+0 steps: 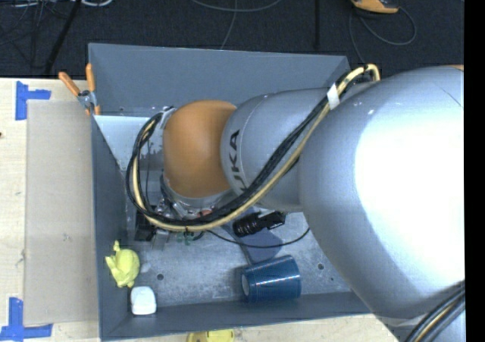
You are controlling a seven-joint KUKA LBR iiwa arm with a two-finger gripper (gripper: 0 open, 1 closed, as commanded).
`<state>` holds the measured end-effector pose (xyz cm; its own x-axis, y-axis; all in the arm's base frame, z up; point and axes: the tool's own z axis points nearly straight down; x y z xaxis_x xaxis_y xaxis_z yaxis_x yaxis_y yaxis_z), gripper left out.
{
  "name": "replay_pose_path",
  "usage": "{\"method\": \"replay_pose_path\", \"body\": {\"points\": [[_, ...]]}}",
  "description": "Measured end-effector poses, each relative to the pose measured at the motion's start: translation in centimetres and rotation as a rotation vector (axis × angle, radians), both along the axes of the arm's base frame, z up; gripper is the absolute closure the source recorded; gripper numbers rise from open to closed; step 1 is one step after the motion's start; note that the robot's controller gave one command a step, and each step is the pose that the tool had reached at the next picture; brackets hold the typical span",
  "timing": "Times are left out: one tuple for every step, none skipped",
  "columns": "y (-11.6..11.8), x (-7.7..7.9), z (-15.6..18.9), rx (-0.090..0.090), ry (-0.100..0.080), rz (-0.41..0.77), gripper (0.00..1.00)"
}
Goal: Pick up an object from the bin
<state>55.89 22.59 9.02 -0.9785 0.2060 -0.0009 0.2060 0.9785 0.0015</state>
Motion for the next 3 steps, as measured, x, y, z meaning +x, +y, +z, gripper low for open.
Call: {"method": "replay_pose_path", "body": {"points": [[0.0,0.0,0.0,0.0,0.0,-0.001,1.0],[-0.2,-1.3,4.2,-0.005,0.01,0.002,1.0],[0.5,0.3,11.4,-0.002,0.003,0.02,1.0]]}}
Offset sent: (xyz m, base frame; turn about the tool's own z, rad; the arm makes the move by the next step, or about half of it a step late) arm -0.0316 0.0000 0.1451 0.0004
